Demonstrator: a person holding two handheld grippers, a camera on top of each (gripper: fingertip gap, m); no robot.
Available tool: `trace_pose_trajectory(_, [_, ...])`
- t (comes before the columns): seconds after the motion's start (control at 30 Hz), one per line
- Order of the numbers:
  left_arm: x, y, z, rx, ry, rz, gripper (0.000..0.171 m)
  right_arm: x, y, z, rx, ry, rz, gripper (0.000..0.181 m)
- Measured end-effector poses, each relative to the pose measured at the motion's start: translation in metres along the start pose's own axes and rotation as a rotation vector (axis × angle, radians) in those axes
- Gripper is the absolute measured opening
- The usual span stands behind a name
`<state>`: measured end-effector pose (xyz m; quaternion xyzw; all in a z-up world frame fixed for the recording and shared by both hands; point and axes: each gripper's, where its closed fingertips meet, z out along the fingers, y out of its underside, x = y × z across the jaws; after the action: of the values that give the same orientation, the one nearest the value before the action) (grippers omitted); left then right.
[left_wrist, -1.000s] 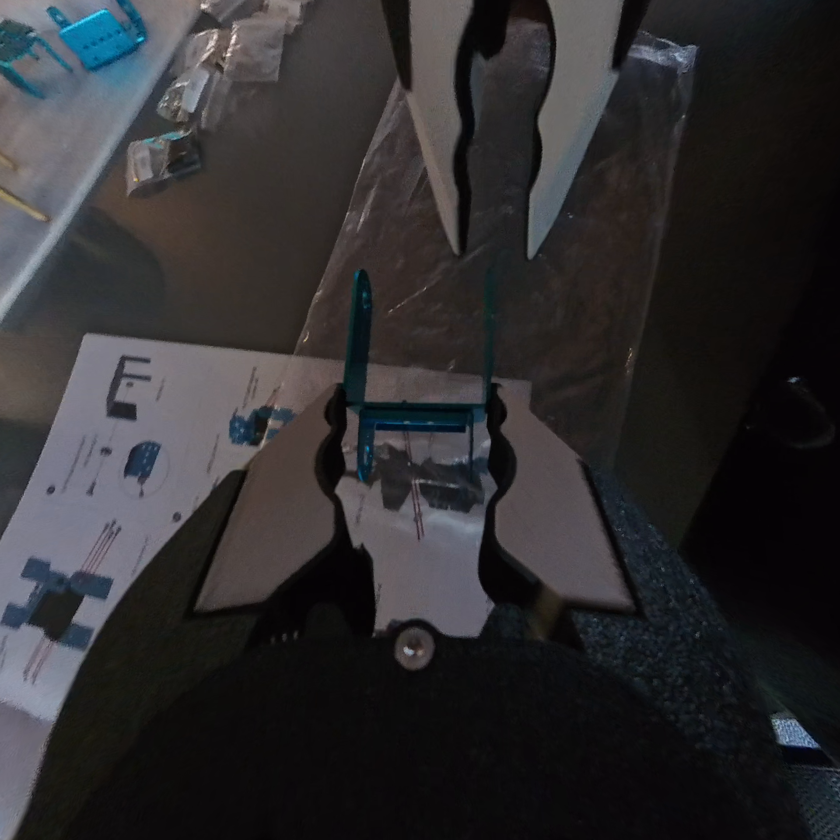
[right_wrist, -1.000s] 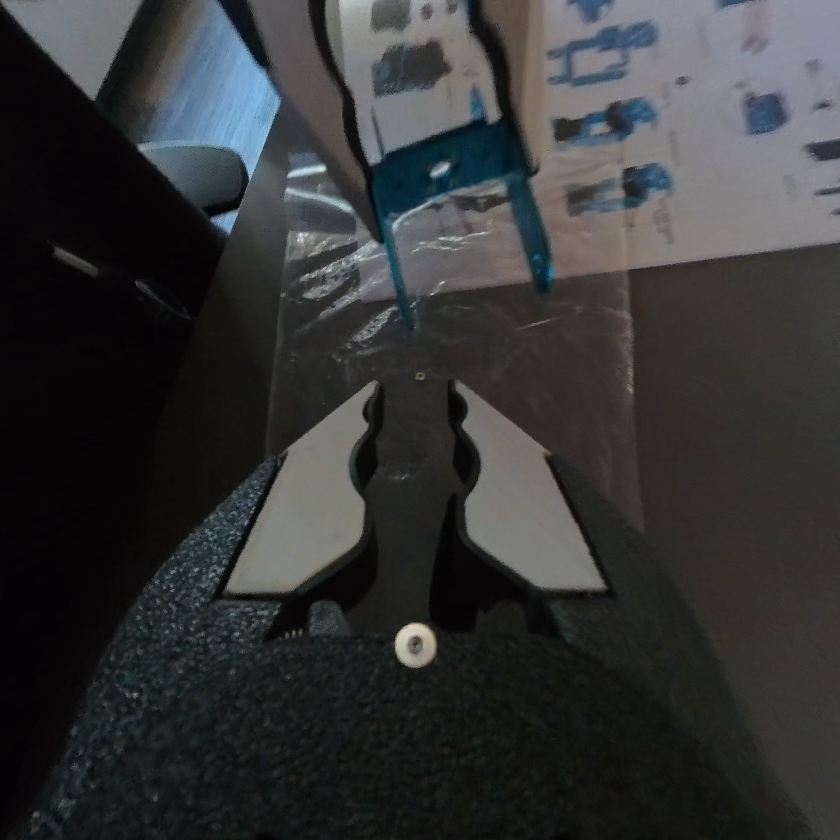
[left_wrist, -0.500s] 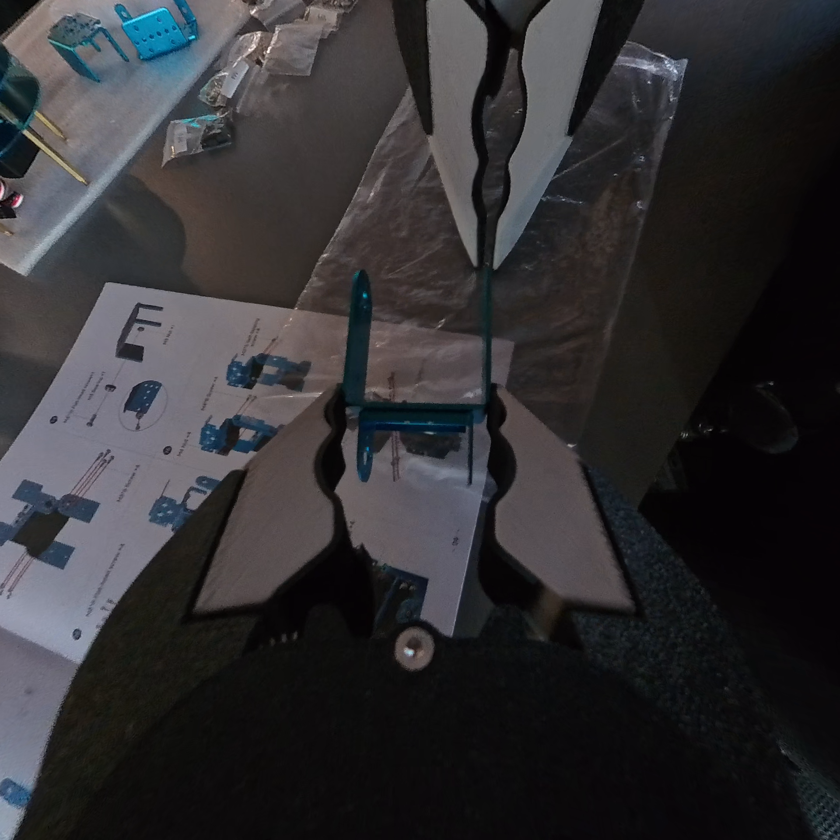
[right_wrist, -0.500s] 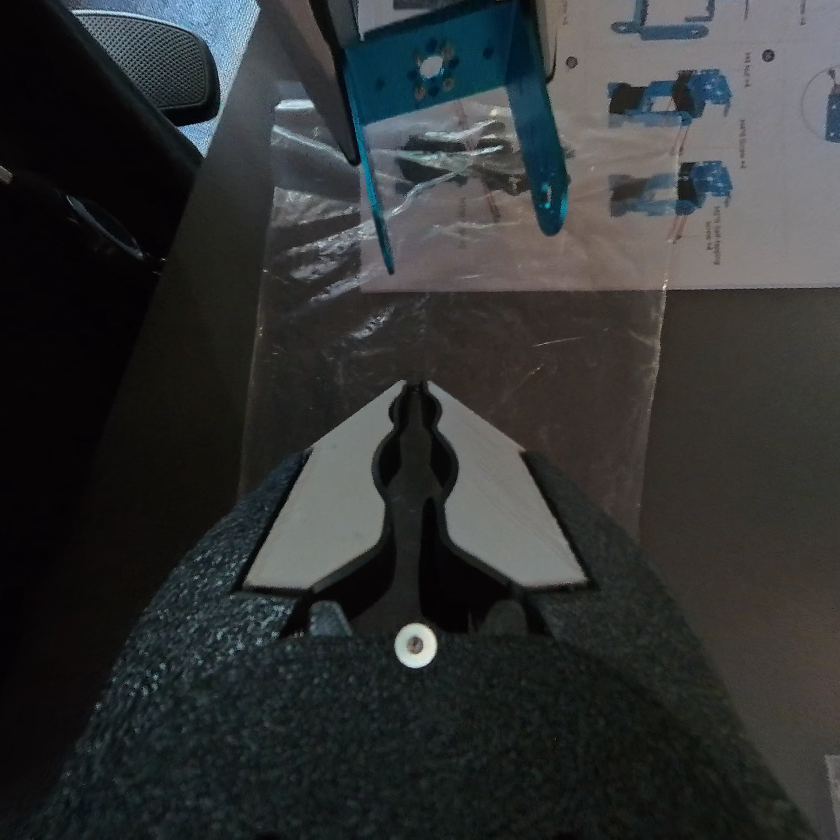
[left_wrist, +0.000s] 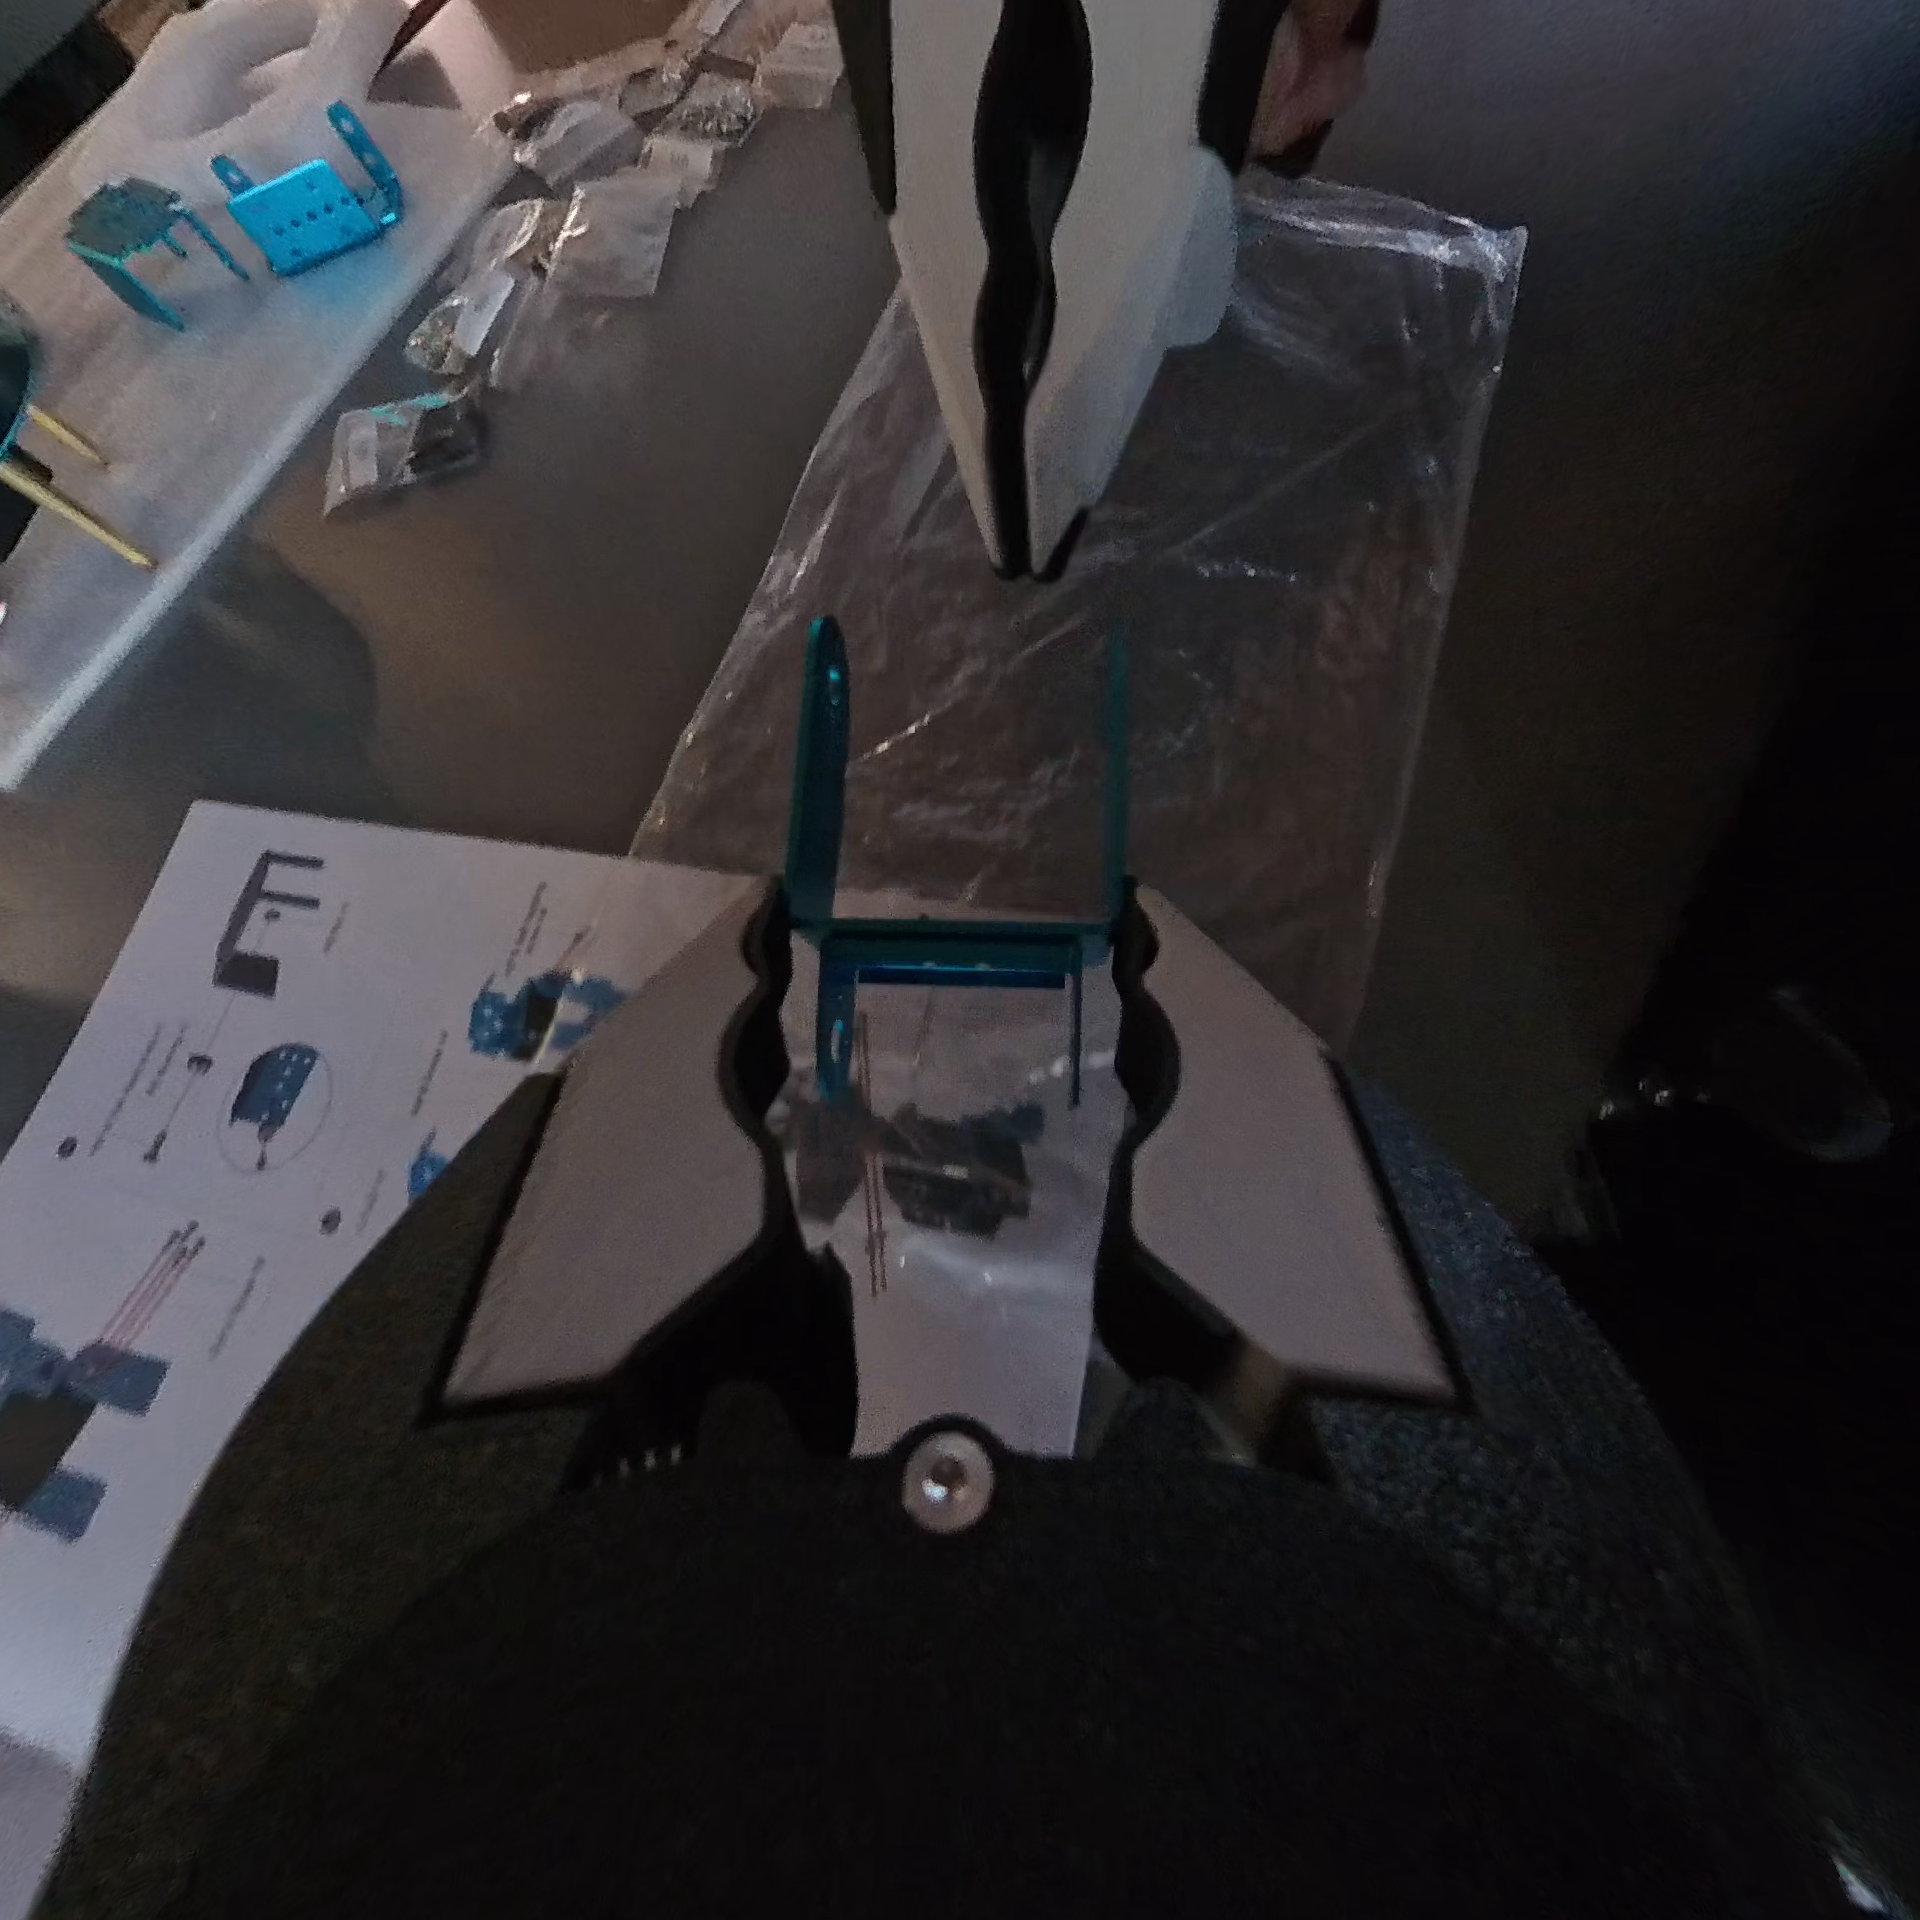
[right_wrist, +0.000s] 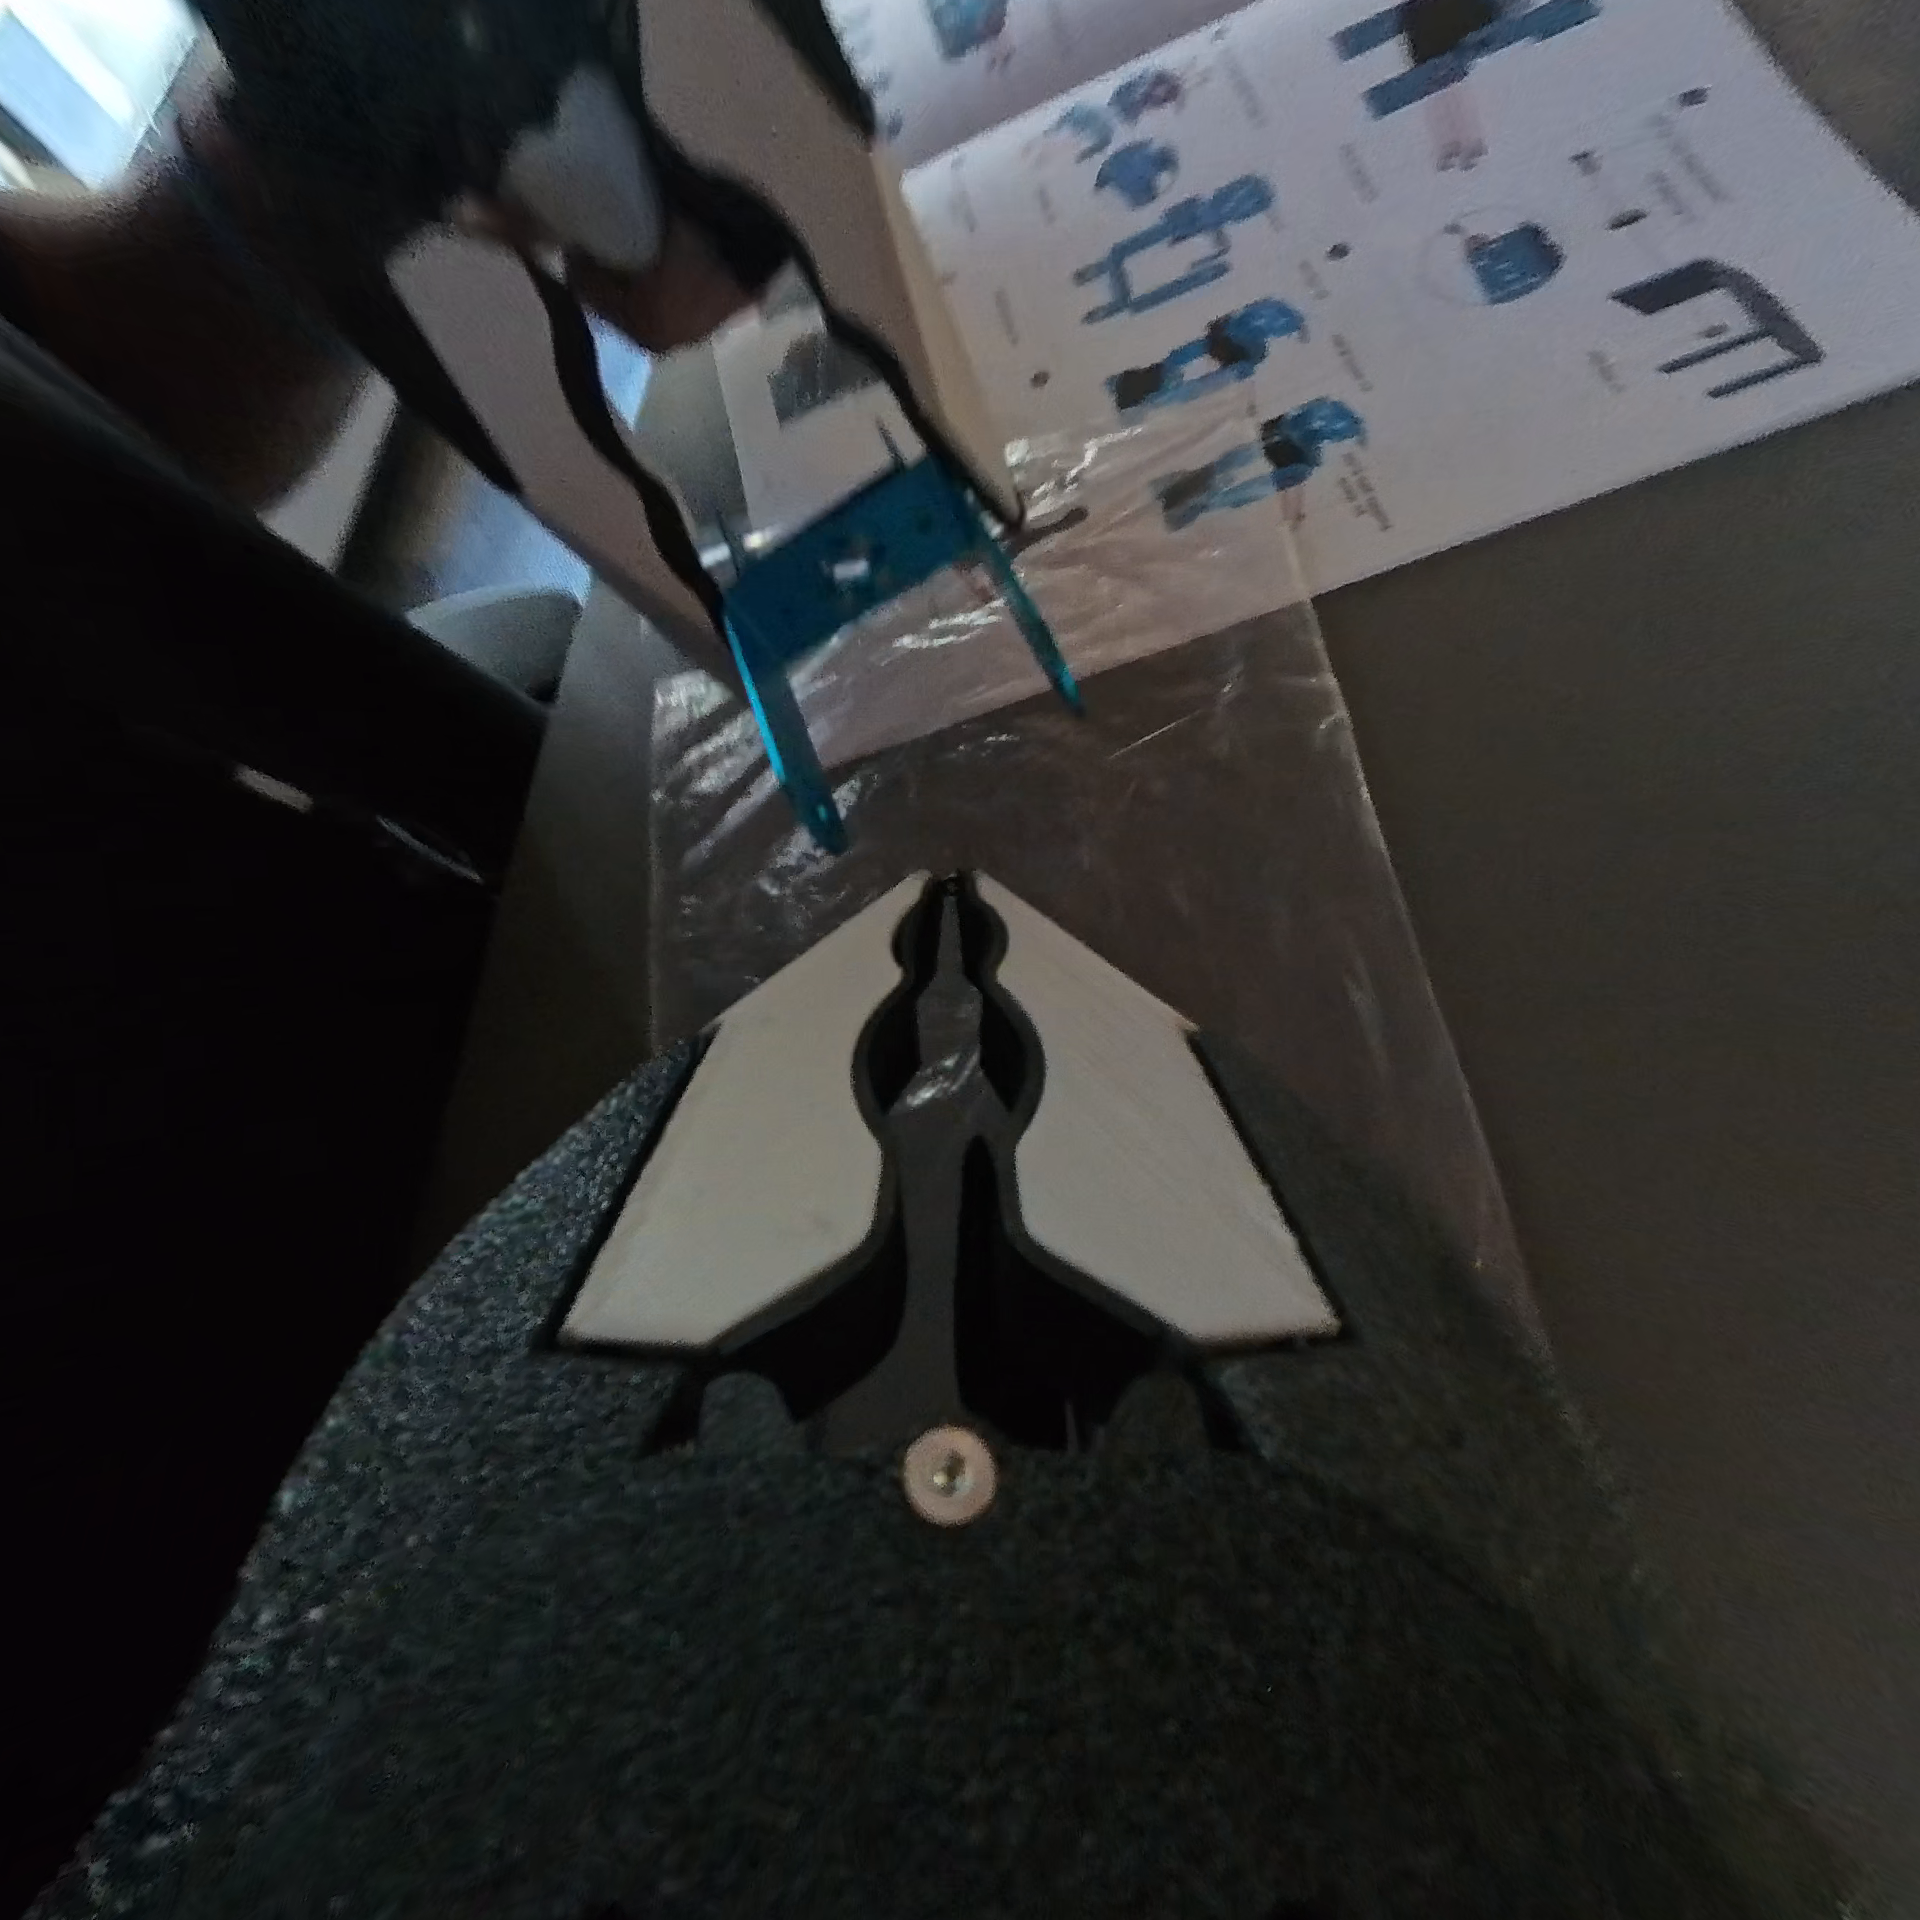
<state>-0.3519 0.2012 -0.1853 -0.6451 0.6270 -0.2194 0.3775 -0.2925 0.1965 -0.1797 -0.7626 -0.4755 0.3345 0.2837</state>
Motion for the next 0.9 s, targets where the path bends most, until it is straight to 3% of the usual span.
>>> trace_pose_trajectory(0.13, [0.007, -0.015, 0.028, -0.016, 0.050, 0.031, 0.062, 0.001, -0.002, -0.016, 0.117, -0.031, 0.109, 0.002])
trace_pose_trajectory(0.4, [0.015, -0.031, 0.072, -0.084, 0.092, 0.056, 0.062, 0.009, 0.018, -0.024, 0.042, 0.011, 0.018, 0.000])
trace_pose_trajectory(0.63, [0.015, -0.039, 0.079, -0.094, 0.004, 0.001, 0.063, 0.011, 0.016, -0.016, 0.044, -0.071, 0.167, 0.000])
trace_pose_trajectory(0.77, [0.014, -0.036, 0.066, -0.072, -0.063, -0.093, 0.079, 0.010, 0.017, -0.012, 0.065, -0.072, 0.225, 0.000])
trace_pose_trajectory(0.83, [0.016, -0.037, 0.055, -0.023, -0.054, -0.194, 0.078, 0.010, 0.018, -0.011, 0.067, -0.058, 0.212, 0.000])
trace_pose_trajectory(0.9, [0.016, -0.034, 0.046, -0.012, -0.068, -0.268, 0.065, 0.008, 0.017, -0.010, 0.059, -0.069, 0.185, 0.000])
